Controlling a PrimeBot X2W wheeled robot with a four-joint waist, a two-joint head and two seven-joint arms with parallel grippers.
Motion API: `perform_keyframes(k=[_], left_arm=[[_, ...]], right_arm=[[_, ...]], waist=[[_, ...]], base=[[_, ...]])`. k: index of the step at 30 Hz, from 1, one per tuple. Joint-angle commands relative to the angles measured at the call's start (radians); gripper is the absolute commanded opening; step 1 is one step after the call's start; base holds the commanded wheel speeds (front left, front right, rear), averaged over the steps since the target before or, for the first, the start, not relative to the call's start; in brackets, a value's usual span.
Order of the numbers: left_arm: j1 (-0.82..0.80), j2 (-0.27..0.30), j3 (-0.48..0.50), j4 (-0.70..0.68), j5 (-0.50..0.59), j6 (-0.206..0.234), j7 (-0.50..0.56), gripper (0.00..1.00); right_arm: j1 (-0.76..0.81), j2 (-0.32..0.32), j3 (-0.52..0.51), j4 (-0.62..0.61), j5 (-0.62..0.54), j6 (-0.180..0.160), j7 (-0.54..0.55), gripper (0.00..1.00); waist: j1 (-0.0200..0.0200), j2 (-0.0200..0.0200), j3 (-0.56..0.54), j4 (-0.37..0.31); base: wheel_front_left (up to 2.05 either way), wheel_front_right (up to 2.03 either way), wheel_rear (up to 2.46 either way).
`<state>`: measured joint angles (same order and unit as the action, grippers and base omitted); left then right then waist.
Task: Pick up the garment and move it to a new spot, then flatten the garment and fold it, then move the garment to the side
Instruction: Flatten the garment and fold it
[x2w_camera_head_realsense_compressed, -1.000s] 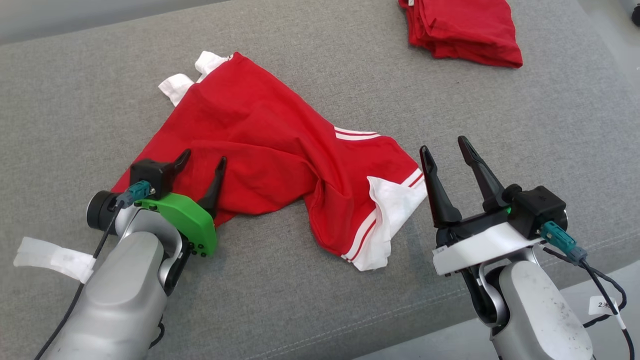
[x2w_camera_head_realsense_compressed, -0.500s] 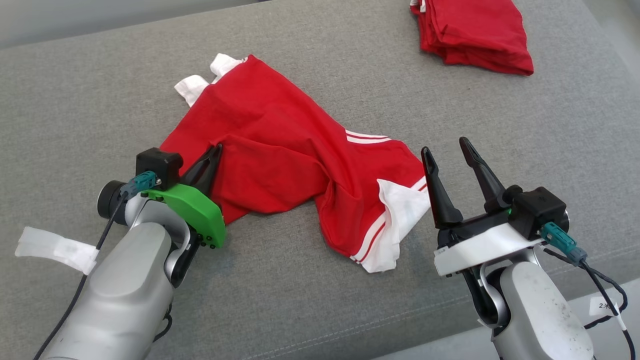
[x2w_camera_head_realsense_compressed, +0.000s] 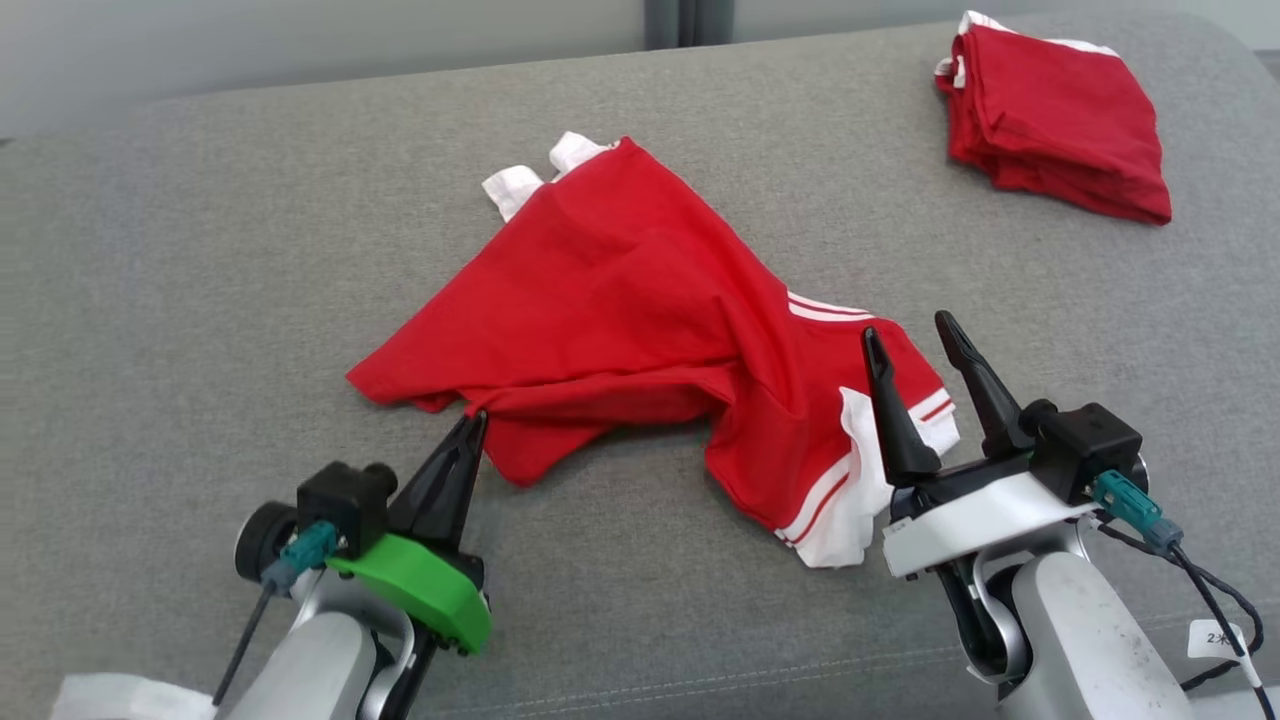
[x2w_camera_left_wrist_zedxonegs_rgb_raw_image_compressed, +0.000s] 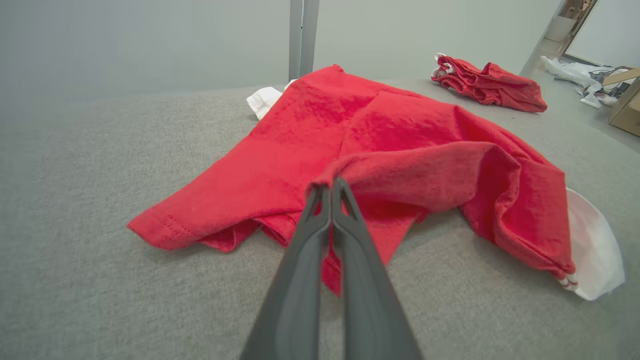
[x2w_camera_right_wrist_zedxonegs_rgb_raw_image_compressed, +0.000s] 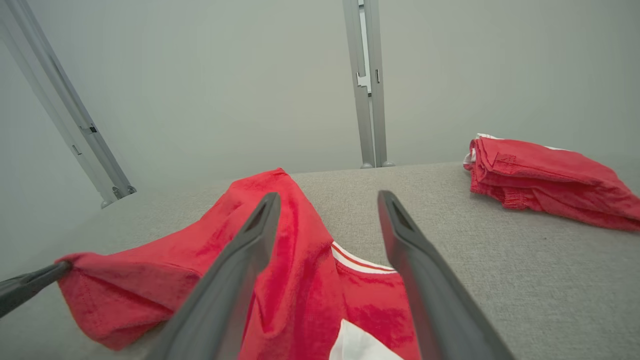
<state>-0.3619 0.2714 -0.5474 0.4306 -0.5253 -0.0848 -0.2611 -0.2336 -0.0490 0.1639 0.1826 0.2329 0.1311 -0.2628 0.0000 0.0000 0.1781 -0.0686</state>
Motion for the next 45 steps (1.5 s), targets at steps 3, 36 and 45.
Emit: perform_keyframes(k=[3,36,45], left_arm=[[0.082,0.011,0.007,-0.066,0.011,0.020,-0.004,0.00],[0.187,0.003,0.040,-0.071,0.006,0.040,-0.003,1.00],[0.102,0.031,0.112,-0.047,0.017,0.033,-0.004,1.00]], right_arm=[[0.019,-0.003,-0.008,0.005,0.000,-0.001,-0.004,1.00],[0.007,-0.003,-0.008,0.019,-0.009,-0.001,-0.004,1.00],[-0.001,-0.003,-0.010,0.018,-0.014,-0.001,-0.004,1.00]], waist=[[0.0000,0.0000,-0.044,0.066],[0.0000,0.0000,-0.043,0.113],[0.0000,0.0000,-0.025,0.054]], base=[[0.00,0.00,0.00],[0.00,0.00,0.00],[0.00,0.00,0.00]])
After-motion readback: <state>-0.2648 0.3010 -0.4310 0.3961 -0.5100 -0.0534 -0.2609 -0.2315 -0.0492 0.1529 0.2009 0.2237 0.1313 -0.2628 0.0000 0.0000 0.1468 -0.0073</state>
